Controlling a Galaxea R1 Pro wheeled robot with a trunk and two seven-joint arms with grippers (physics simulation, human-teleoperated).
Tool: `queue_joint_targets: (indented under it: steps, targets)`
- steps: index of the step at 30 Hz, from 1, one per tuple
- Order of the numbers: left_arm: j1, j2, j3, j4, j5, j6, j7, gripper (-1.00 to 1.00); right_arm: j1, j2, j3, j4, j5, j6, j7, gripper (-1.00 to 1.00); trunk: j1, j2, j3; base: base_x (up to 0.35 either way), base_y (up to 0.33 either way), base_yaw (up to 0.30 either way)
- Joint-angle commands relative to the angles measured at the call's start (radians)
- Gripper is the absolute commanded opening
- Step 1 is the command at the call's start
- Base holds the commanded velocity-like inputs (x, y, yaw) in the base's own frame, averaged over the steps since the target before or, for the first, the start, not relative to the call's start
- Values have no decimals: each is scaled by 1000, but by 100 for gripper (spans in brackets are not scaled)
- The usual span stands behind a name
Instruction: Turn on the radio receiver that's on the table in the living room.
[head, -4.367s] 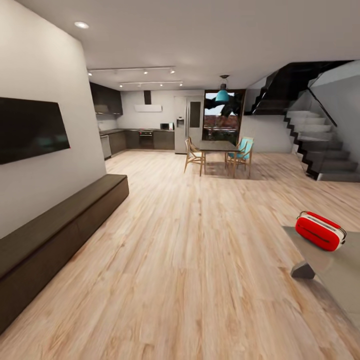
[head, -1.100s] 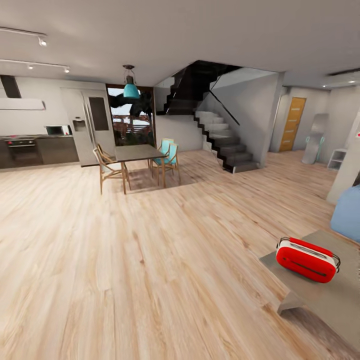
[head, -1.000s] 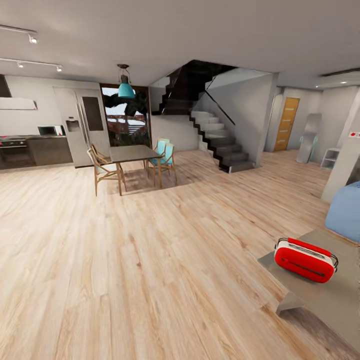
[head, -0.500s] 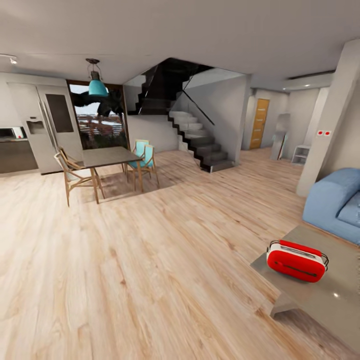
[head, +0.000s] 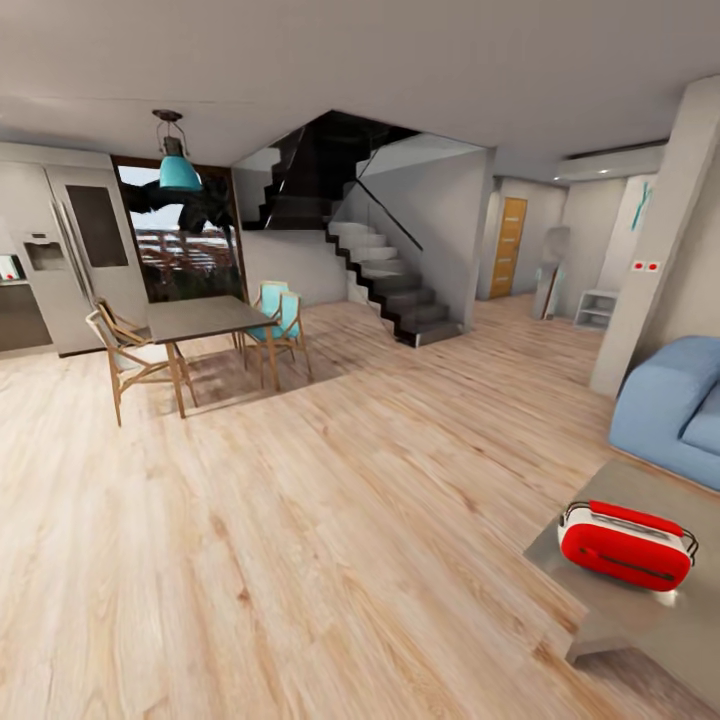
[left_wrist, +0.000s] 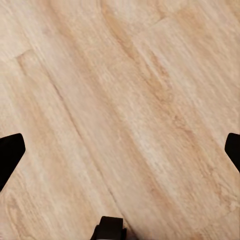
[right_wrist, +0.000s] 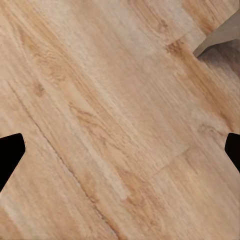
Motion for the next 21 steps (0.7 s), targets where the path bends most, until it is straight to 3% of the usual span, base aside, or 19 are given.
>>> queue_joint_targets:
  steps: [1, 21]
  targets:
    - [0, 0, 0, 0, 0, 0, 0, 100, 0, 0, 0, 0, 0, 0, 0, 100, 0, 0, 0, 287, 220, 0]
    - [0, 0, 0, 0, -1, 0, 1, 100, 0, 0, 0, 0, 0, 0, 0, 100, 0, 0, 0, 284, 221, 0]
